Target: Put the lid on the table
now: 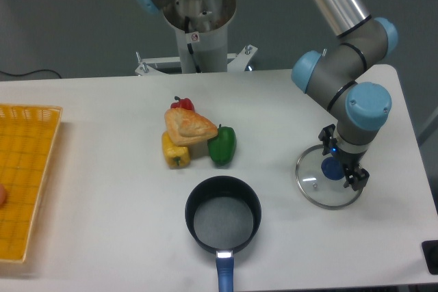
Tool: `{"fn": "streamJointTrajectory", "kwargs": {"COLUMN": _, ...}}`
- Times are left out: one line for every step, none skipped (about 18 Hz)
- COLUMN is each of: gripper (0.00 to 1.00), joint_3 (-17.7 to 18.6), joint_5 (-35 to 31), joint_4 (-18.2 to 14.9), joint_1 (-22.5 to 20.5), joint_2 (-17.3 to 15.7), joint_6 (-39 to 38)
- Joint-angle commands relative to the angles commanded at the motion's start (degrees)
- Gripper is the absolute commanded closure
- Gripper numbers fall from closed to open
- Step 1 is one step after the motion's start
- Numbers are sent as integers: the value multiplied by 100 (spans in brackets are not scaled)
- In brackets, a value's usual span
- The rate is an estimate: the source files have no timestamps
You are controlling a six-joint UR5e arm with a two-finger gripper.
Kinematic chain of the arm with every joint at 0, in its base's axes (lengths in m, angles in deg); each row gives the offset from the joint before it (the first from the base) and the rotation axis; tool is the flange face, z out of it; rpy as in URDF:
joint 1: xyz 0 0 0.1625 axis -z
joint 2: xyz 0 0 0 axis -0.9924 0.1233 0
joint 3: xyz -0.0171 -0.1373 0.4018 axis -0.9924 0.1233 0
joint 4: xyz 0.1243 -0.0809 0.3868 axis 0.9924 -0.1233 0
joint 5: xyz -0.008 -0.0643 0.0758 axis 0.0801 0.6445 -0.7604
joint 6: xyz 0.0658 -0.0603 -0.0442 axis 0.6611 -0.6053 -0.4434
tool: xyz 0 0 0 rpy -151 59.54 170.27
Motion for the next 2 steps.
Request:
{"fn": "streamJointTrajectory", "kwargs": {"gripper": 0, "joint_3": 0, "joint_5": 0, "joint_4": 0, "joint_1": 0, "joint_2": -9, "joint_6": 0}}
{"fn": "streamJointTrajectory", "kwargs": {"gripper": 0, "joint_3": 0, "joint_5": 0, "joint_4": 0, "joint_1": 0, "joint_2": -9, "joint_6": 0}}
